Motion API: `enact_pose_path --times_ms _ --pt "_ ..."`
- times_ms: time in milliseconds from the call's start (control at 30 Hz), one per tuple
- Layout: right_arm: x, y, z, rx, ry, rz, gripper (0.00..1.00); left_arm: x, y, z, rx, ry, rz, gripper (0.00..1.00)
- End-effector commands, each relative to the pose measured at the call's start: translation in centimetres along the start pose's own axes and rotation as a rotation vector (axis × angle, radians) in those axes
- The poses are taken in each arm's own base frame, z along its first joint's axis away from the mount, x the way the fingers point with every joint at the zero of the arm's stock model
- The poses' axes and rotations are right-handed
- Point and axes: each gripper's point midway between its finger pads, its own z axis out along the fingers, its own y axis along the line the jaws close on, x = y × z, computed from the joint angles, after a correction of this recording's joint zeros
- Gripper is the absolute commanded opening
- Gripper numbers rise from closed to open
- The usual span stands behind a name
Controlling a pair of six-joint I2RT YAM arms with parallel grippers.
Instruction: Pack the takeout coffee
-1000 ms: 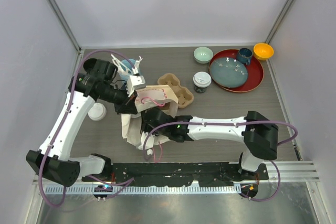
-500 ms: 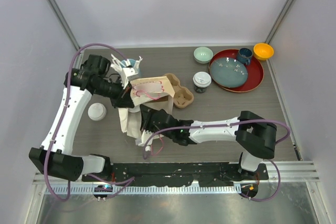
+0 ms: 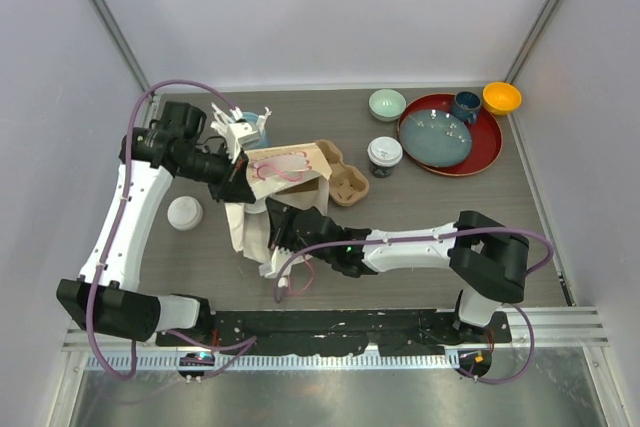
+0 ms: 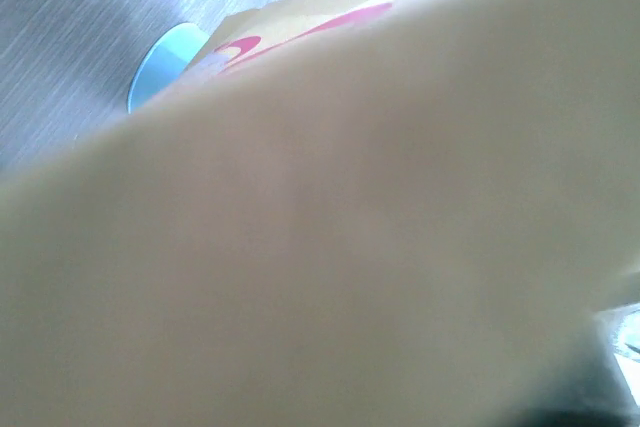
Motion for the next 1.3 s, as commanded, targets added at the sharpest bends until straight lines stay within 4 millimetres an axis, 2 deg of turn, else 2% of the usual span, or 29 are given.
enact_pose_path --times_ms 0,67,133,167,233,267,300,367,400,467,533,567,600,633,667,700,767,800,900,967,1033,1100,1133,1167,1200,1267 --pt "-1.1 -5.0 -2.0 0.052 -0.002 -0.297 0.01 -0.3 -2.6 -0.8 0.048 -0.038 -0.109 0.0" --pt "-2.2 -4.6 -2.2 0.011 -0.019 -0.236 0.01 0.4 -1.7 -0.7 -0.027 -0.041 -0.118 0.0" --pt "-1.9 -3.5 -2.5 -0.036 0.016 -0.174 0.01 -0.1 -0.8 -0.7 -0.083 -0.076 -0.143 0.0" --pt "-1.8 -2.9 -2.7 -0.04 0.045 -0.08 0.01 -0.2 -0.7 -0.7 -0.097 -0.082 -0.166 0.0" --pt "-0.6 -2.6 -3.5 -0.055 0.13 0.014 0.01 -0.6 0.0 -0.6 -0.135 -0.1 -0.258 0.0" --pt "-0.4 -3.0 -4.0 -0.055 0.14 0.061 0.01 -0.4 0.4 -0.4 -0.151 -0.097 -0.299 0.0" --pt "-1.2 -1.7 -4.5 -0.118 0.12 0.147 0.01 -0.4 1.3 -0.4 -0.192 -0.101 -0.323 0.0" --pt "-0.9 -2.8 -5.9 -0.125 0.101 0.26 0.01 -0.2 1.6 -0.2 -0.208 -0.097 -0.388 0.0" --pt "-1.2 -1.5 -6.6 -0.183 0.097 0.328 0.01 -0.3 1.8 -0.2 -0.21 -0.101 -0.403 0.0" --pt "-0.3 -2.0 -7.9 -0.18 0.127 0.38 0.01 -0.3 2.2 -0.2 -0.221 -0.117 -0.472 0.0" --pt "-0.3 -1.4 -8.8 -0.217 0.131 0.443 0.01 -0.7 2.6 -0.2 -0.214 -0.142 -0.51 0.0" --pt "-0.4 -2.8 -9.3 -0.2 0.089 0.496 0.01 -0.9 3.0 -0.6 -0.217 -0.158 -0.542 0.0" --pt "-1.0 -2.0 -9.9 -0.258 0.056 0.512 0.01 -1.0 3.0 -0.7 -0.214 -0.168 -0.579 0.0" --pt "-1.2 -2.0 -10.2 -0.271 0.037 0.58 0.01 -1.1 3.1 -0.7 -0.215 -0.168 -0.599 0.0" --pt "-1.2 -3.0 -10.5 -0.264 0.01 0.613 0.01 -1.3 3.0 -1.0 -0.218 -0.175 -0.602 0.0" --pt "-1.4 -2.6 -10.8 -0.298 0.001 0.625 0.01 -1.3 2.8 -1.1 -0.216 -0.171 -0.621 0.0" --pt "-1.3 -3.3 -11.1 -0.305 -0.021 0.685 0.01 -1.3 2.5 -1.2 -0.216 -0.171 -0.635 0.0" --pt "-2.5 -3.0 -11.2 -0.341 -0.091 0.706 0.01 -1.0 2.3 -1.2 -0.214 -0.16 -0.66 0.0" --pt "-3.2 -2.6 -11.2 -0.393 -0.148 0.776 0.01 -0.5 1.8 -1.3 -0.207 -0.141 -0.688 0.0" --pt "-2.6 -1.9 -10.8 -0.427 -0.123 0.813 0.01 -0.3 1.4 -1.2 -0.173 -0.141 -0.722 0.0" --pt "-1.8 -2.9 -10.5 -0.407 -0.128 0.864 0.01 -0.2 1.2 -1.1 -0.15 -0.139 -0.735 0.0" --pt "0.5 -2.9 -9.7 -0.384 -0.058 0.943 0.01 0.3 1.8 -0.9 -0.169 -0.12 -0.746 0.0" --pt "2.1 -3.9 -9.4 -0.35 -0.026 0.976 0.01 0.9 2.1 -0.6 -0.171 -0.109 -0.766 0.0" --pt "3.8 -3.4 -9.2 -0.347 0.024 1.008 0.01 1.1 2.4 -0.3 -0.168 -0.108 -0.781 0.0" --pt "4.5 -2.8 -8.6 -0.359 0.054 1.012 0.01 1.3 2.5 -0.1 -0.162 -0.109 -0.792 0.0" --pt "5.9 -3.0 -8.2 -0.357 0.091 1.018 0.01 1.4 2.8 0.0 -0.162 -0.109 -0.808 0.0"
